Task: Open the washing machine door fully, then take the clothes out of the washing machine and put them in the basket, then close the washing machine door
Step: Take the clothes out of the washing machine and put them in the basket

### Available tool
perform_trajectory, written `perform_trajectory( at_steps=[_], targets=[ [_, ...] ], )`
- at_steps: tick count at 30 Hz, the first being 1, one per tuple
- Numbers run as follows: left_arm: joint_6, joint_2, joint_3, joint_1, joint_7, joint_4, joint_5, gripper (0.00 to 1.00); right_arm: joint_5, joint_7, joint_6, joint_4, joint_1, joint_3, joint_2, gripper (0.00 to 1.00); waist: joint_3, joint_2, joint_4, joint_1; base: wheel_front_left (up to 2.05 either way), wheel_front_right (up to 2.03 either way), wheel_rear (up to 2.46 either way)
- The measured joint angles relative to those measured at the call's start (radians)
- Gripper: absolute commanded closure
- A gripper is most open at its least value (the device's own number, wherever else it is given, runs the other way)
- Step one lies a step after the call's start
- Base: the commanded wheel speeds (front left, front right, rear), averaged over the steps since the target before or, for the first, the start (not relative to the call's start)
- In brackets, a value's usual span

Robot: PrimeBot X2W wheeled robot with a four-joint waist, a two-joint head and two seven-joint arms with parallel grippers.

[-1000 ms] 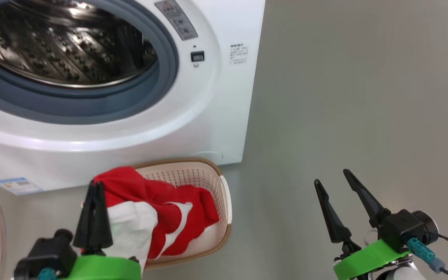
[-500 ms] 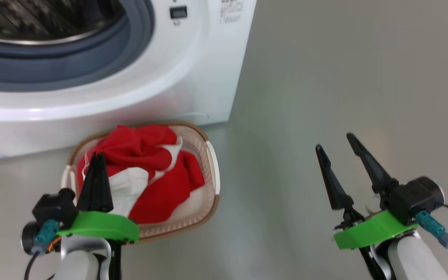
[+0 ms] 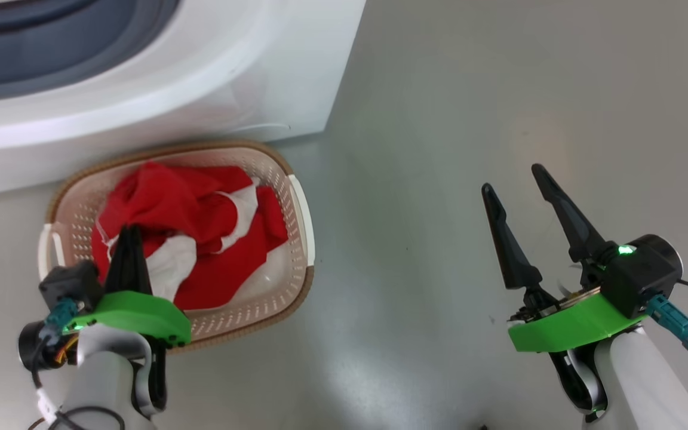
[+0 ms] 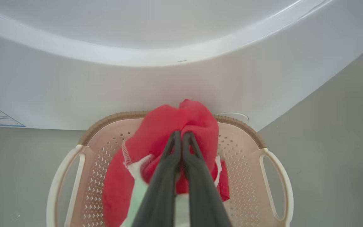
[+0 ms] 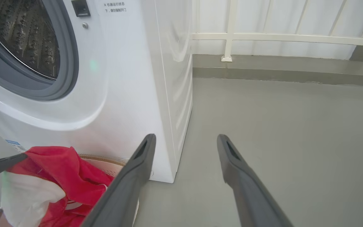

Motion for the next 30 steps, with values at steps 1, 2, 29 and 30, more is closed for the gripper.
perform_trajectory(
  at_steps=[1, 2, 29, 30],
  targets=[
    [-0.007, 0.000, 0.000, -0.008, 0.000, 0.019, -0.001, 1.00, 0.001, 0.000, 0.000, 0.000, -0.003, 0.001, 0.000, 0.00, 0.007, 0.0000, -0.002, 0.0000, 0.00, 0.00, 0.00],
    [-0.008, 0.000, -0.002, -0.016, 0.000, 0.042, -0.004, 1.00, 0.001, 0.000, 0.000, 0.000, -0.005, 0.001, 0.000, 0.00, 0.014, 0.0000, -0.004, 0.0000, 0.00, 0.00, 0.00],
    [-0.005, -0.004, -0.045, 0.002, 0.000, -0.002, -0.098, 0.00, 0.009, 0.000, 0.000, 0.026, -0.014, 0.003, 0.002, 0.00, -0.060, 0.0000, 0.030, 0.0000, 0.00, 0.00, 0.00],
    [-0.003, -0.004, -0.046, 0.017, 0.000, -0.028, -0.098, 0.00, 0.008, 0.000, 0.000, 0.029, -0.013, 0.003, 0.002, 0.00, -0.068, 0.0000, 0.034, 0.0000, 0.00, 0.00, 0.00]
  ],
)
